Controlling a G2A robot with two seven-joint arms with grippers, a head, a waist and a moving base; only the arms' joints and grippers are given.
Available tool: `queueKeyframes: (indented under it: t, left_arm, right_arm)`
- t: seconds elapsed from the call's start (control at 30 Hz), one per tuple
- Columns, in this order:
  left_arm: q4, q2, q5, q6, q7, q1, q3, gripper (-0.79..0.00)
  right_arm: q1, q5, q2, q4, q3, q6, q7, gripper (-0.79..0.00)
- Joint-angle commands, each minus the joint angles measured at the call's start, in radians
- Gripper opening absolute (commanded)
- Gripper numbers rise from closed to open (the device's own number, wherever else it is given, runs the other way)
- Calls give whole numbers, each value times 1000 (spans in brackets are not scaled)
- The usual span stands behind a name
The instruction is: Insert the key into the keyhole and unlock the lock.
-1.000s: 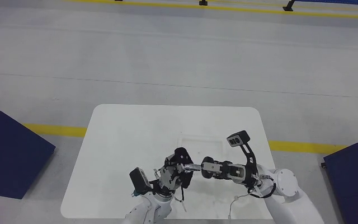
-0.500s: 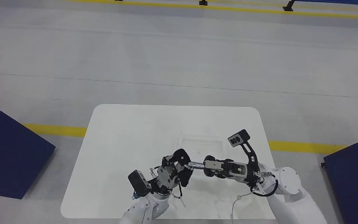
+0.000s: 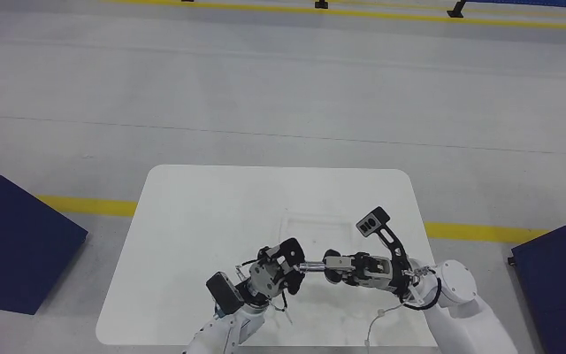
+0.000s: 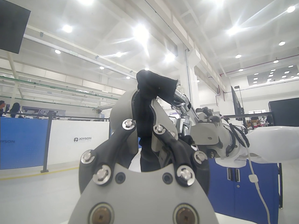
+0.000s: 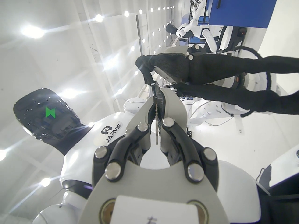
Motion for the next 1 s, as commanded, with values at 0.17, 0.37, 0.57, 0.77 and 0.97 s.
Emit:
queueKeyframes:
  t: [0.17, 0.37, 0.57, 0.77, 0.97]
  left_arm:
    - [2, 5, 32, 54, 2, -4, -14, -785]
    - [0, 9, 49, 91, -9, -4, -24, -785]
    - [-6, 13, 72, 130, -15, -4, -35, -785]
    - [-11, 18, 96, 153, -19, -3, -41, -785]
    - [-16, 19, 71, 144, -18, 1, -42, -785]
  right_arm:
    - [8, 44, 1, 13, 1, 64, 16, -785]
    - [12, 44, 3, 18, 4, 90, 26, -785]
    - [13, 60, 5, 28, 5, 133, 41, -785]
    - [20, 86, 7, 40, 1, 189, 63, -785]
    - [23, 85, 8, 40, 2, 194, 67, -785]
